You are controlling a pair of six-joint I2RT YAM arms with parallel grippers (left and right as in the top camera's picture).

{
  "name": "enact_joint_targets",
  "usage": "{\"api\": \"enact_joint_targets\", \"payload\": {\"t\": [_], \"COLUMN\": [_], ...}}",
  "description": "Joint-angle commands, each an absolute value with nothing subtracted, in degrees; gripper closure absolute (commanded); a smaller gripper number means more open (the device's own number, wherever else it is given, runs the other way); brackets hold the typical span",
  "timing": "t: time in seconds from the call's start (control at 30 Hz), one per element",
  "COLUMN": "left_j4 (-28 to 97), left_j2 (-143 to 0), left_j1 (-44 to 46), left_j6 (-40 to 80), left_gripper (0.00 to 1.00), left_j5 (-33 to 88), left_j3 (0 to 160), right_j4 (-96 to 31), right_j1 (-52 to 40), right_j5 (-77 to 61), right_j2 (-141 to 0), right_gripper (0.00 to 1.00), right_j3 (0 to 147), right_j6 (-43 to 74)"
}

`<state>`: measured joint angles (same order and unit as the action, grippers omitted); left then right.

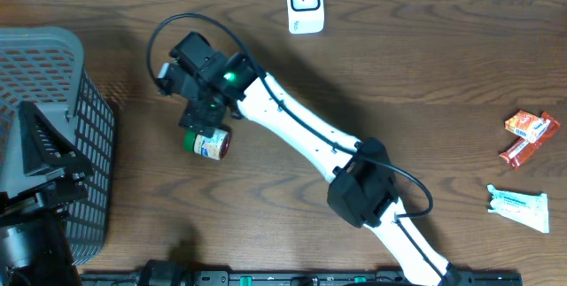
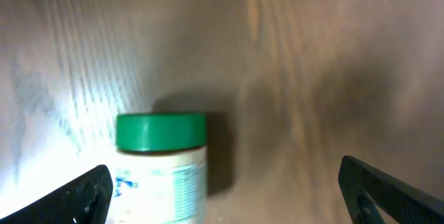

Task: Scan the item barcode
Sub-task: 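Close the right gripper on the jar's green lid and lift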

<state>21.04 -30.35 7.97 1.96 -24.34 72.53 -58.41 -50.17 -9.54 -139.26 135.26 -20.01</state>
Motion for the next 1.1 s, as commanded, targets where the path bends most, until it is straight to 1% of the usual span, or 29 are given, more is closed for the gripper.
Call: {"api": "enact_joint_targets", "payload": {"t": [0.0, 0.2, 0.37, 0.5, 0.6, 0.67, 0.8, 0.9, 0.97, 1.0, 1.07], "left_j4": [20.9, 20.9, 20.9, 20.9, 20.9, 20.9, 20.9, 20.9, 20.9, 20.9, 20.9], "left_j2": [-29.8, -29.8, -29.8, -29.8, -29.8, -29.8, -29.8, -29.8, -29.8, -29.8, -29.8], "left_j1": [7.7, 7.7, 7.7, 7.7, 7.7, 7.7, 7.7, 7.7, 7.7, 7.7, 7.7], "left_j6": [2.7, 2.7, 2.7, 2.7, 2.7, 2.7, 2.7, 2.7, 2.7, 2.7, 2.7], "left_gripper": [0.16, 0.16, 0.15, 0.15, 0.16, 0.15, 0.15, 0.16, 0.16, 0.15, 0.16], "left_j5": [-24.7, -24.7, -24.7, -24.7, -24.7, -24.7, -24.7, -24.7, -24.7, -24.7, -24.7], "left_j3": [72.4, 72.4, 72.4, 72.4, 72.4, 72.4, 72.4, 72.4, 72.4, 72.4, 72.3], "right_j4": [-58.6, -56.9, -54.2, -52.7, -51.1, -50.5, -50.3, -50.4, -51.0, -51.5, -52.7], "right_j1": [-51.2, -54.0, -54.1, -54.0, -54.0, -54.0, -53.9, -53.9, -53.9, -53.9, -53.8], "right_j5": [-15.4, -16.6, -16.4, -13.7, -10.5, -9.7, -7.7, -4.0, -2.7, -2.1, -1.1], "right_j2": [-140.7, -140.9, -142.5, -144.2, -144.3, -144.3, -144.3, -144.2, -144.0, -143.9, -143.7], "right_gripper": [0.01, 0.01, 0.01, 0.01, 0.05, 0.11, 0.18, 0.26, 0.30, 0.29, 0.31], "right_j3": [131.9, 127.6, 124.0, 123.5, 123.6, 123.7, 123.7, 123.8, 124.5, 125.1, 127.0], "right_j6": [-20.6, -20.8, -20.8, -20.3, -20.2, -20.2, -20.2, -20.1, -19.2, -18.6, -17.4]}}
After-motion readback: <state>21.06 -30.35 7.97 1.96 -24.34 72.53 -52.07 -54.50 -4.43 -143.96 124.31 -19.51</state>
